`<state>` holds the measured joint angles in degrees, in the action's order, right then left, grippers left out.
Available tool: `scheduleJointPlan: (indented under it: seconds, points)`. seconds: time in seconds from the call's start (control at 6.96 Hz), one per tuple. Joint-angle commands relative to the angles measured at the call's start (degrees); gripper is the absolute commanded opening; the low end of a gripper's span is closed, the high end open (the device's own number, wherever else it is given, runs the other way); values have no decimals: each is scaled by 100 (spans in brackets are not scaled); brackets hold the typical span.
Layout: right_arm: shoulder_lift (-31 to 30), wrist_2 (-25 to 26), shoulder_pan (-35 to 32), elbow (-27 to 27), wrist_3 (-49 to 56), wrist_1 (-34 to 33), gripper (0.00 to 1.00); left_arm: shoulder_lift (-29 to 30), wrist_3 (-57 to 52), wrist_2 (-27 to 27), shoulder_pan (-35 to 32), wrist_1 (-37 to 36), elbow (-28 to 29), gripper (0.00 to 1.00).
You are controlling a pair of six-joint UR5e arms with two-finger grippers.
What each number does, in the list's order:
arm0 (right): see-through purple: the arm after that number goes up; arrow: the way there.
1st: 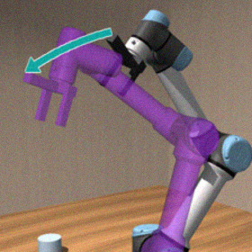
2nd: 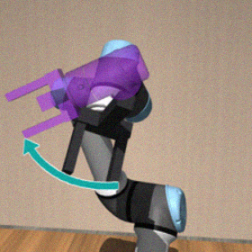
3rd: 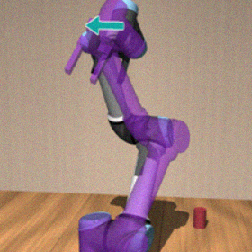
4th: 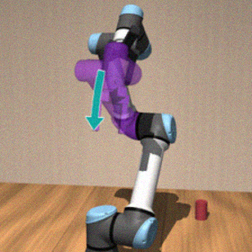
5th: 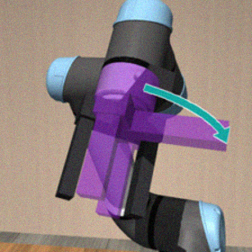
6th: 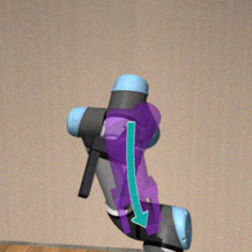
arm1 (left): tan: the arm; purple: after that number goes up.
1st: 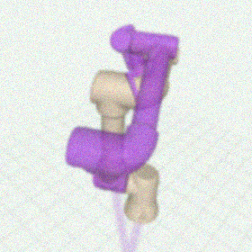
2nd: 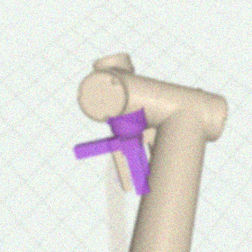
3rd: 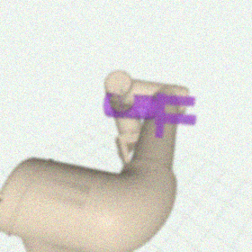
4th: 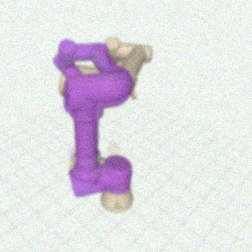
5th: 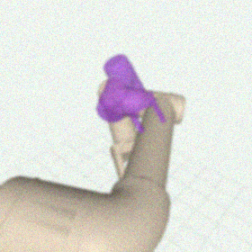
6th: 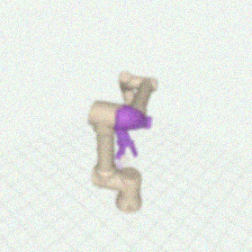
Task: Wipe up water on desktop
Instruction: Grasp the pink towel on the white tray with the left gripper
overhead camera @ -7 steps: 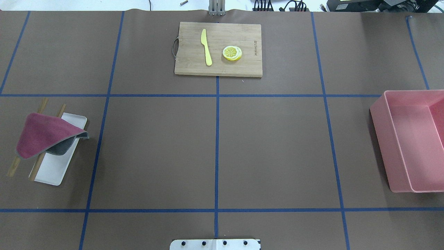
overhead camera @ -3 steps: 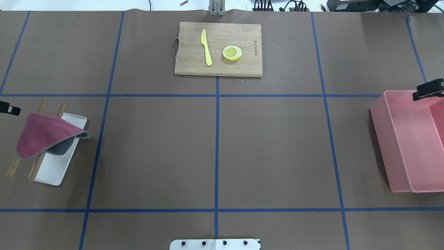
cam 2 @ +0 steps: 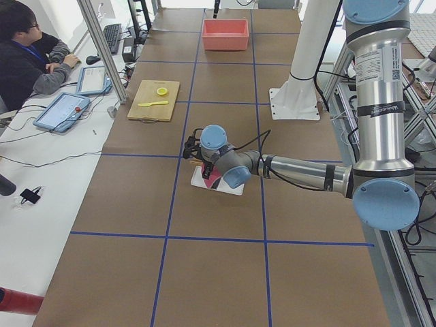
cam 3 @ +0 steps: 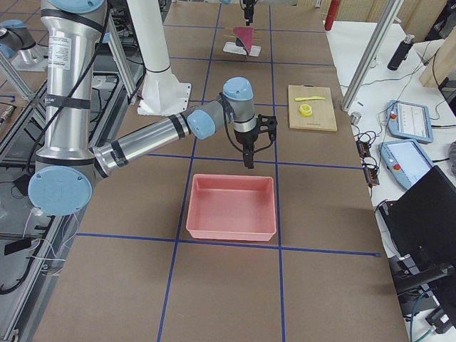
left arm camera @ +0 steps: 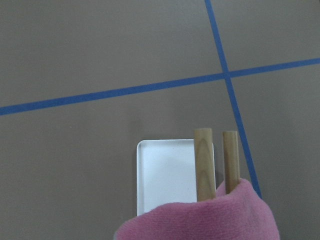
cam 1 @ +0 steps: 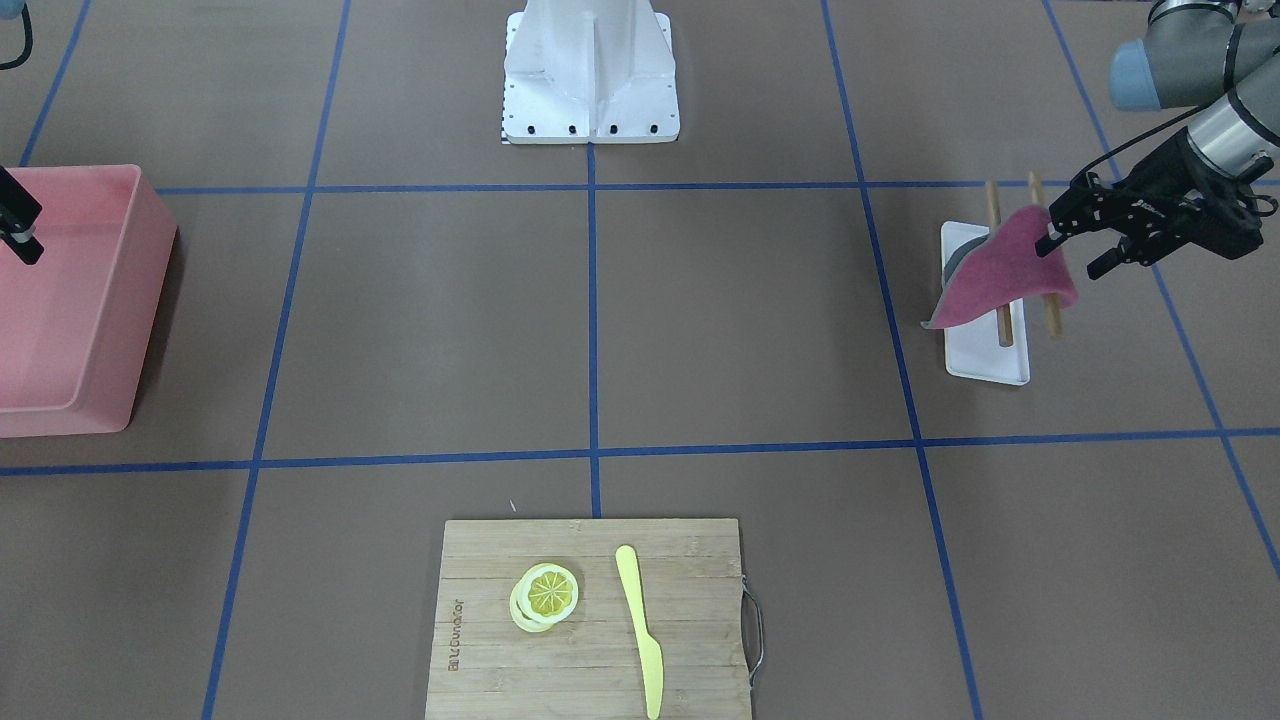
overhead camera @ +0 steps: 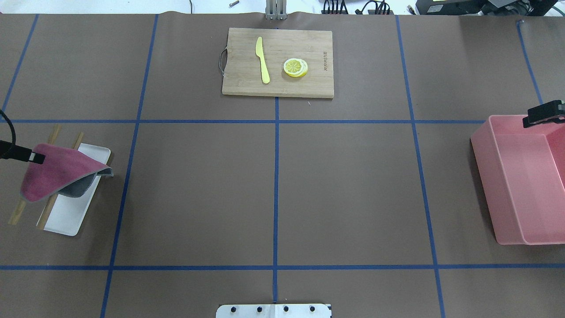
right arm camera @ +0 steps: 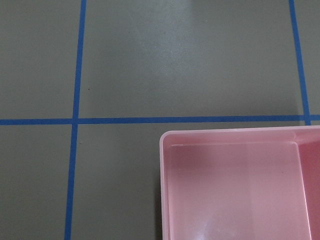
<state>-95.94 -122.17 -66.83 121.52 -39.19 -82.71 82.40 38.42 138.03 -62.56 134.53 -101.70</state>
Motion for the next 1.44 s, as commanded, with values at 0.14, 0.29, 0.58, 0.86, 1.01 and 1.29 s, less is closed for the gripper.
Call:
scheduleJointPlan:
  seconds: [0.14,0.29,0.58,0.86,1.01,1.29]
  points:
    - [5,18,3,3,-1,0,100,13,-2,4,16,55,54,0]
    - [5,27,3,3,-1,-9,100,22,-2,4,7,55,45,0]
    - [5,18,3,12,-1,0,100,13,-28,39,-62,55,1,0]
    - [14,18,3,91,-1,0,100,39,173,161,-246,-14,-192,0]
    - [49,18,3,108,-1,0,100,66,348,284,-465,-15,-210,0]
    - [477,175,291,117,-9,9,100,310,1475,242,-520,3,-323,0]
